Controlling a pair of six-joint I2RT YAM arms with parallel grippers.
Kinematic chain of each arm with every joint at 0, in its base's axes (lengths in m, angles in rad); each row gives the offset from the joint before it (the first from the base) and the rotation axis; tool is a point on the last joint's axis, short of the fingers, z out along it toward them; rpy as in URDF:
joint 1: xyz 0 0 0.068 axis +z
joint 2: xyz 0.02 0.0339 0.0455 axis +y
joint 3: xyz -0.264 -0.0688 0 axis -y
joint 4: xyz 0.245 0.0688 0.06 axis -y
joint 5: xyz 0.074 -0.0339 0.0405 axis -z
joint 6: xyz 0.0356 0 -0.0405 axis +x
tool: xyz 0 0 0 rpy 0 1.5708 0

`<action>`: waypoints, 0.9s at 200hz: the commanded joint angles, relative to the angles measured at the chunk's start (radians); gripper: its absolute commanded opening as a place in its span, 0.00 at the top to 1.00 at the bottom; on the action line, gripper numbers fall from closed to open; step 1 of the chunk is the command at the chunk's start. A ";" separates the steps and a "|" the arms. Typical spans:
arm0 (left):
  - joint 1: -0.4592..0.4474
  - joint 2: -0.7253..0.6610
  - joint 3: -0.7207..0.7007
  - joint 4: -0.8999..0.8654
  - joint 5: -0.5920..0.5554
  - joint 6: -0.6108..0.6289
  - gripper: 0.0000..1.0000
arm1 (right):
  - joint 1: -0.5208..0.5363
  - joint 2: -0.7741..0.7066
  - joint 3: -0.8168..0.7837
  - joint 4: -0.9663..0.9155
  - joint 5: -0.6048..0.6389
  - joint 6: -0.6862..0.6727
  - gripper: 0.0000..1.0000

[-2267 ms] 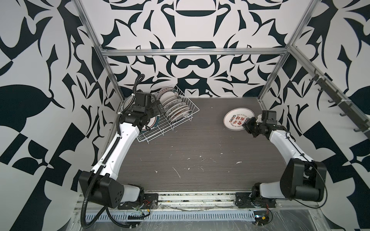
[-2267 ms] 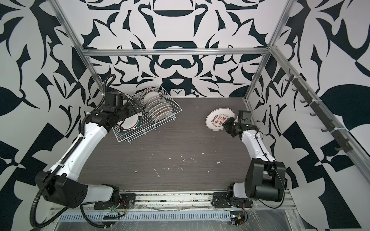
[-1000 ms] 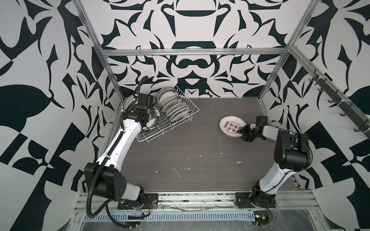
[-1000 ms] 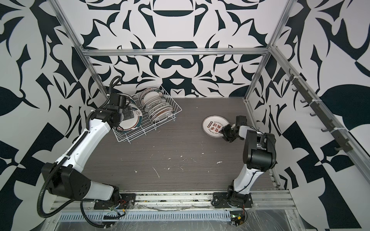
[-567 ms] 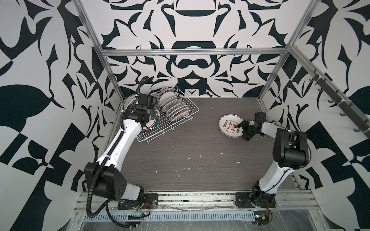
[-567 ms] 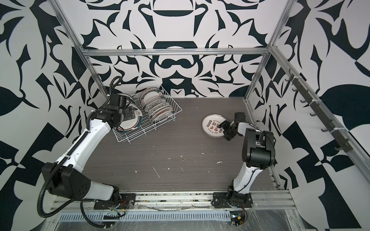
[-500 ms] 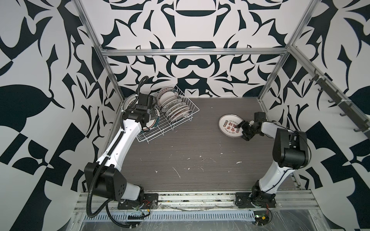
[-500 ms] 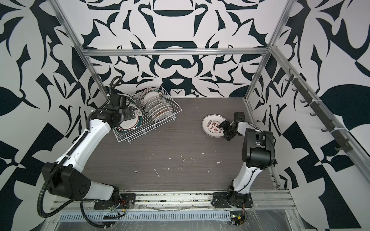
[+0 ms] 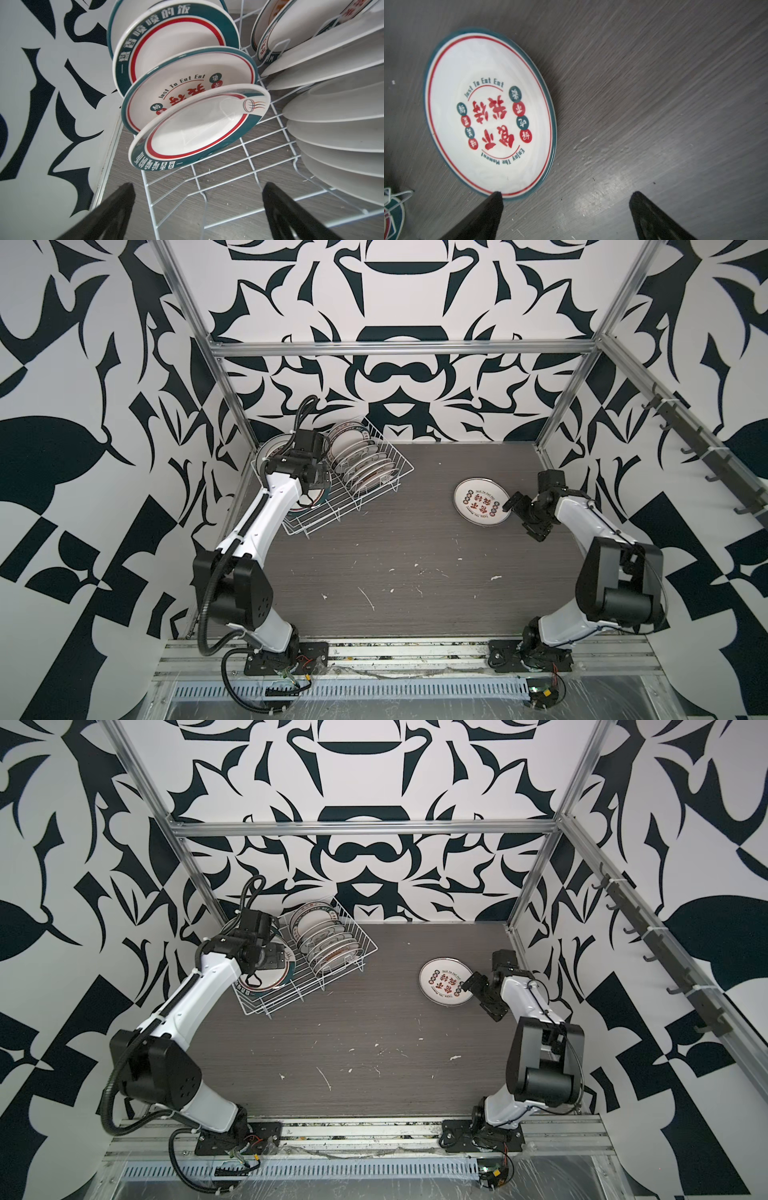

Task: Unload the plates from the dish rack
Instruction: Place the plate at the top-right of the table, then pick up a plate from the dish rack.

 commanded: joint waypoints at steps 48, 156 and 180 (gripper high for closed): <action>0.074 0.019 0.166 -0.146 0.202 0.296 0.01 | 0.000 -0.072 -0.008 -0.041 -0.060 -0.143 0.01; 0.176 0.196 0.387 -0.244 0.396 0.475 0.08 | 0.000 0.004 -0.008 0.040 -0.200 -0.166 0.01; 0.191 0.246 0.444 -0.271 0.401 0.491 0.08 | 0.000 0.018 -0.005 0.039 -0.206 -0.160 0.01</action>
